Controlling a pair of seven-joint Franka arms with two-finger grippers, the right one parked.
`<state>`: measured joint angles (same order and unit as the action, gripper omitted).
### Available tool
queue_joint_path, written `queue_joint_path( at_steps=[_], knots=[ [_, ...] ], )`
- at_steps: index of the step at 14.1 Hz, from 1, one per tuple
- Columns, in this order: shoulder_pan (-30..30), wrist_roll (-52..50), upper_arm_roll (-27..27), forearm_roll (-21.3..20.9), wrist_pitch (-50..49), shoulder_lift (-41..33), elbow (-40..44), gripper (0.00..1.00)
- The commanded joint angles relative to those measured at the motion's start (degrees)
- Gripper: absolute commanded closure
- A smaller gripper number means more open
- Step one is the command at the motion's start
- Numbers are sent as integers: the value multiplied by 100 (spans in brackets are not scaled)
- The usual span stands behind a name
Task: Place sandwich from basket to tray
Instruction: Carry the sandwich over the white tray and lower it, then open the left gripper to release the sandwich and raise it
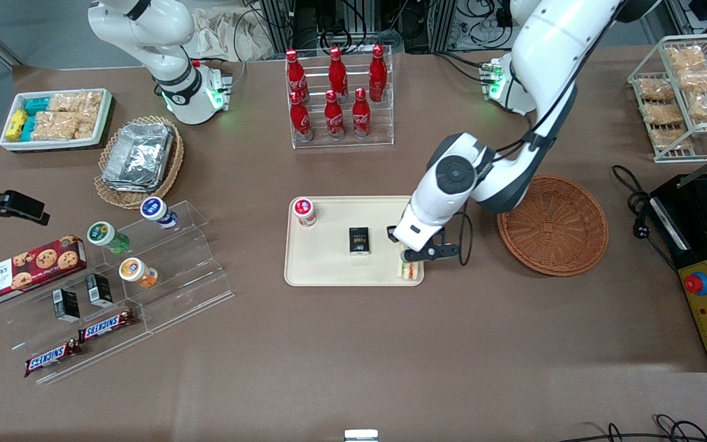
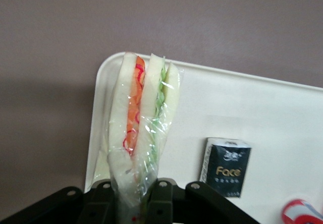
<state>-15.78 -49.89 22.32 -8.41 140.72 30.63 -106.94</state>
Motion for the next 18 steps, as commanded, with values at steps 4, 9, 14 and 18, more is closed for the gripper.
queue_joint_path(
  at_steps=[4, 9, 14, 18],
  knots=[
    [-110, -609, -34, -706, 351, 409, 25, 58],
    [-110, -1092, -34, -715, 281, 286, 15, 0],
    [232, -1049, -122, -715, -603, -706, 435, 0],
    [689, -621, -227, -645, -1485, -1505, 640, 0]
  ],
)
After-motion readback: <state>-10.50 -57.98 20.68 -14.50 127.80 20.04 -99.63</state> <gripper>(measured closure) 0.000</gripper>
